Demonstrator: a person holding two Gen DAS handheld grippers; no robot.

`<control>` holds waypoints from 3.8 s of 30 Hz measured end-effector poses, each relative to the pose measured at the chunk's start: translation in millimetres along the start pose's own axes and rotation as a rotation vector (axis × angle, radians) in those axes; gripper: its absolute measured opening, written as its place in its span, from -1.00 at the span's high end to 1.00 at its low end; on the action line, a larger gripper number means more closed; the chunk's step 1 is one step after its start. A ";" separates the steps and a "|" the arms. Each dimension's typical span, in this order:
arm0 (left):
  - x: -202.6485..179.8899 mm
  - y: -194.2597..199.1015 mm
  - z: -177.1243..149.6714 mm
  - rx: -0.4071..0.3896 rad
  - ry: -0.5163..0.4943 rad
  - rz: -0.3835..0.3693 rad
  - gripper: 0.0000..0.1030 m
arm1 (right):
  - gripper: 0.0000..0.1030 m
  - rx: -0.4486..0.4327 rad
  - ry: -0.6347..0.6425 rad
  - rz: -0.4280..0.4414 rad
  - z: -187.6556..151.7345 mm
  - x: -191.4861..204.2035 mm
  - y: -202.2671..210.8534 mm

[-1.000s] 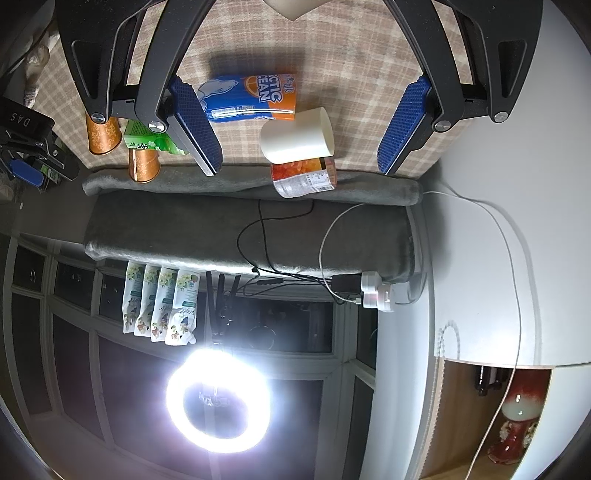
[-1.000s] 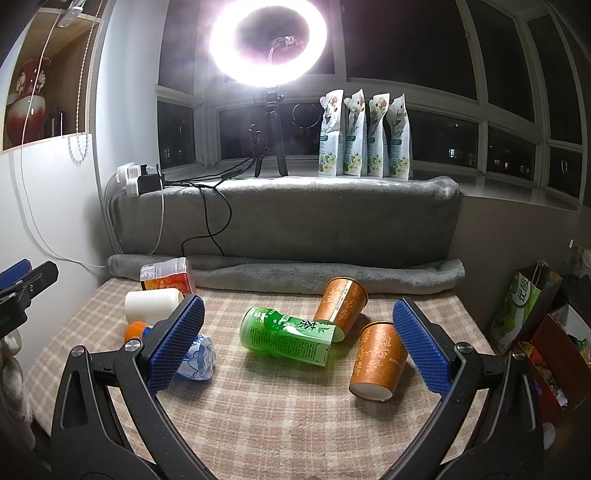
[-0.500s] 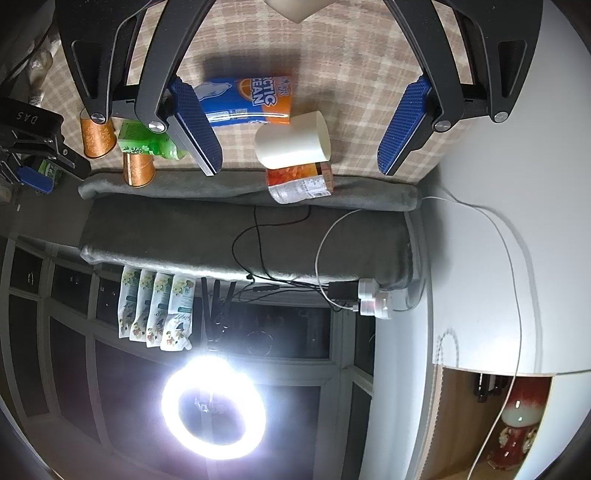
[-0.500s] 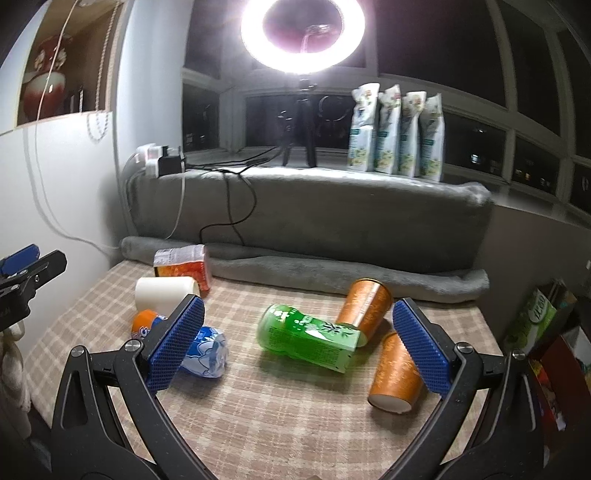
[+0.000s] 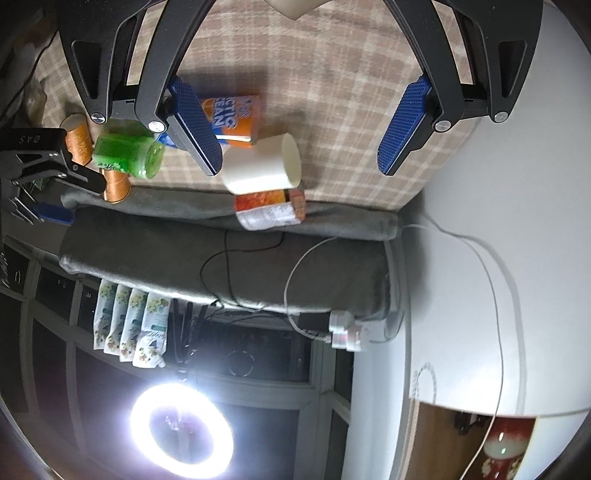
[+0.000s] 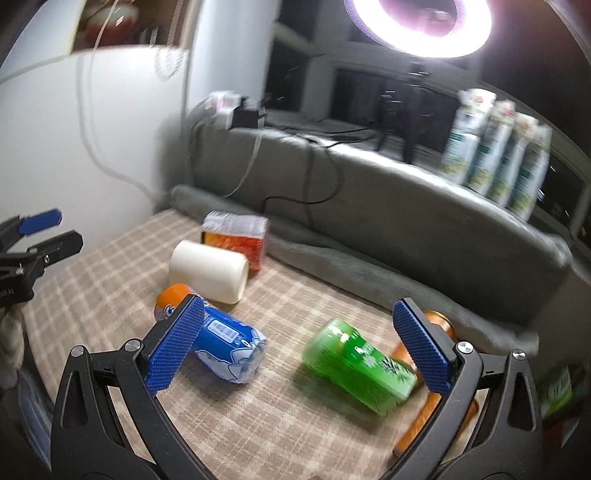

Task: Flip cup upright
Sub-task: 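Move the right gripper toward the white cup lying on its side, then close the right gripper around the white cup's body, then lift the white cup with the right gripper and rotate it opening-up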

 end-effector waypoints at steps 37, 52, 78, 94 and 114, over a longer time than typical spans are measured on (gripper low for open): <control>65.7 -46.0 -25.5 0.170 0.087 0.075 -0.67 | -0.70 0.618 0.640 0.560 64.6 85.6 -210.0; 72.5 -57.0 -30.1 0.198 0.108 0.077 -0.67 | -0.63 0.718 0.732 0.582 42.0 104.4 -245.6; 76.0 -56.6 -27.1 0.194 0.117 0.079 -0.67 | -0.55 0.624 0.707 0.531 57.1 94.6 -246.7; 63.9 -23.1 -15.2 0.123 0.094 0.052 -0.67 | -0.53 0.322 0.482 0.553 95.4 91.7 -147.8; 12.3 38.0 -28.7 0.075 -0.020 -0.095 -0.67 | -0.54 0.261 -0.252 0.656 -36.1 19.7 -14.9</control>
Point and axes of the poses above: each gripper's, at about its wrist camera, not at the fingertips, and y roughly against the way its jaws point, x to its left, z to its top, the point moved 2 cm from there along -y, roughly the way its jaws point, and after that the axes turned 12 degrees about z, right-handed, at the moved point
